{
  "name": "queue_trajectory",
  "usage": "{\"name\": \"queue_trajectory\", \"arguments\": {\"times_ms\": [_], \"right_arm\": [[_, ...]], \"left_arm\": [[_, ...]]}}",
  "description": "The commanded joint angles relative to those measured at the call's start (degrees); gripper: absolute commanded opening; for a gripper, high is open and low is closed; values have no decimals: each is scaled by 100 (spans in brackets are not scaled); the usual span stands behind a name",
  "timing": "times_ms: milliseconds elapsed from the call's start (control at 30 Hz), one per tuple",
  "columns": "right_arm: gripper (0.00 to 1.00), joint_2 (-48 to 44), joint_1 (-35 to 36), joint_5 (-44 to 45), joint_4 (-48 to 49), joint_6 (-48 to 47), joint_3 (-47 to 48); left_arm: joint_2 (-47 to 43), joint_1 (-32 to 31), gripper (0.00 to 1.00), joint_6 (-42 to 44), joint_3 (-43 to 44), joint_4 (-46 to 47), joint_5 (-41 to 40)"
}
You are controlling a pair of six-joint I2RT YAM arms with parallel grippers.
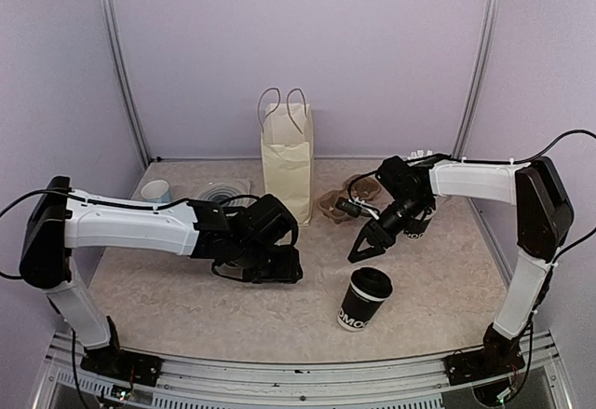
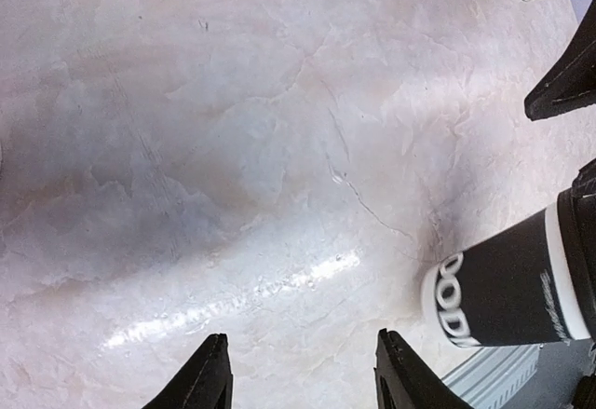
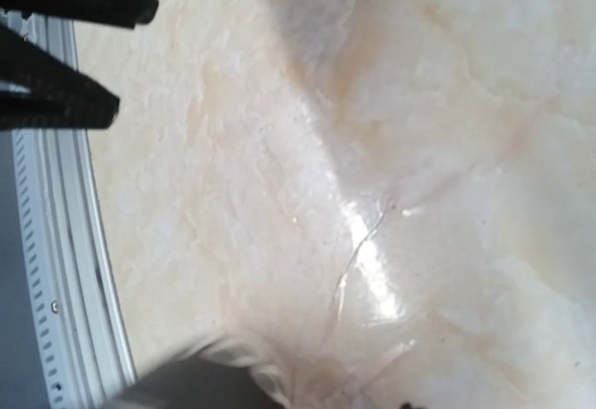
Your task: Pack the takeout coffee
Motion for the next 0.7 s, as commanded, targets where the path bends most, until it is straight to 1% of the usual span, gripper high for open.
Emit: {"name": "queue_trajectory", "arguments": {"times_ms": [0,233,367,433,533,667], "right_arm": [[46,-304,-23,-156,-279,-198,129],[47,-421,-41,-54,-279,-422,176],[49,-562,-99,71,-373,-703,202],[52,-868,-200,275,-505,-1086,167],[58,-1496,-452,897,-636,-1819,-171],[63,-2304,-885,1732,-937,-2710,-701]], "left_arm": [[-252,-107,53,291,159,50,-416],[-448,-189,56,352,3,306,-533],[-490,-289,63,594,-105,506,-296],[-455,-354,70,663,-64,375,-293],[-413,-437,77,730,4,198,-404],[-375,-458,82,740,32,220,-524]]}}
